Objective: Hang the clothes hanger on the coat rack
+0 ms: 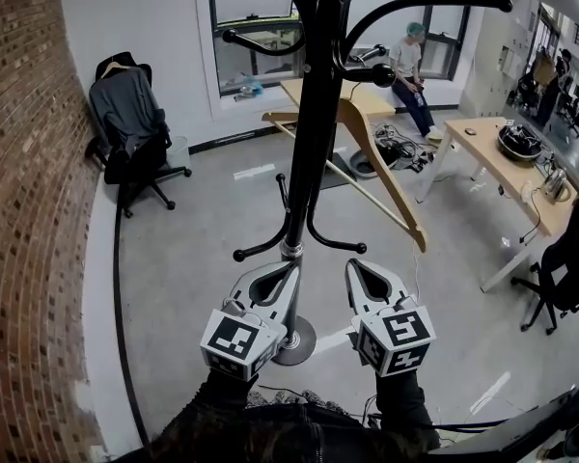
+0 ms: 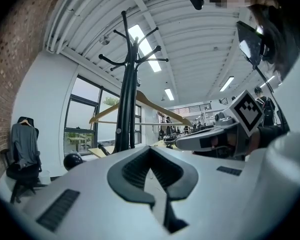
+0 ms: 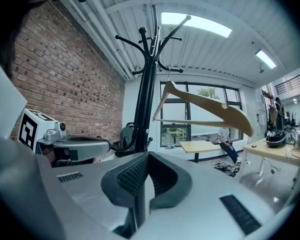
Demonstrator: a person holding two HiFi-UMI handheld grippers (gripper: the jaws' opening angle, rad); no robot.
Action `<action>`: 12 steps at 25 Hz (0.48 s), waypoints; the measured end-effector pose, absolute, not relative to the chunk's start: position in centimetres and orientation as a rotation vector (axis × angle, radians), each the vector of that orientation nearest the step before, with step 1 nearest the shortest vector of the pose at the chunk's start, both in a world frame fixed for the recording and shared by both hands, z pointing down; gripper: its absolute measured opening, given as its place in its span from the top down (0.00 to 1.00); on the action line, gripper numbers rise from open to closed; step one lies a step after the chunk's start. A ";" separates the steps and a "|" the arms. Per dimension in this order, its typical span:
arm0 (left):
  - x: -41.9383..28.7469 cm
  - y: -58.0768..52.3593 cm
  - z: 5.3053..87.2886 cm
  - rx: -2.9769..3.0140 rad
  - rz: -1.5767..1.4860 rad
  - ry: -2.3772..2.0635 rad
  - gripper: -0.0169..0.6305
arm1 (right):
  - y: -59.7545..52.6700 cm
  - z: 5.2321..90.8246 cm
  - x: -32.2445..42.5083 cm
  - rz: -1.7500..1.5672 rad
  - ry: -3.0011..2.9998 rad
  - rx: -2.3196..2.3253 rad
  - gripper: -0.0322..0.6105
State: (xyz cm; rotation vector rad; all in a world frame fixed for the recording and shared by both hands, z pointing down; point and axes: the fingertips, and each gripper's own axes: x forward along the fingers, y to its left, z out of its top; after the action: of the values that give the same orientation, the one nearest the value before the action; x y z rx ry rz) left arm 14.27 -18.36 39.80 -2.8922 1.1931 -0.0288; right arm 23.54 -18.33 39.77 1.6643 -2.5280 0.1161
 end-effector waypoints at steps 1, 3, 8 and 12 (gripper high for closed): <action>14.4 -18.4 39.8 -2.893 -0.031 1.192 0.96 | -18.4 39.7 23.4 0.112 -2.530 1.659 0.94; 14.4 -18.5 39.8 -2.894 -0.031 1.191 0.96 | -18.5 39.7 23.2 0.102 -2.528 1.650 0.94; 13.9 -18.9 40.1 -2.888 -0.032 1.204 0.96 | -19.1 39.9 22.7 0.087 -2.519 1.647 0.94; 14.0 -18.9 40.3 -2.890 -0.042 1.201 0.96 | -19.3 39.7 22.7 0.096 -2.536 1.637 0.94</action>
State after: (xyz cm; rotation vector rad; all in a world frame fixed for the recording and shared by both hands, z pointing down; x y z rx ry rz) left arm 14.00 -18.93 40.28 -2.8904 1.2009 -0.0422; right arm 22.71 -19.34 39.74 1.6371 -2.5360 0.0957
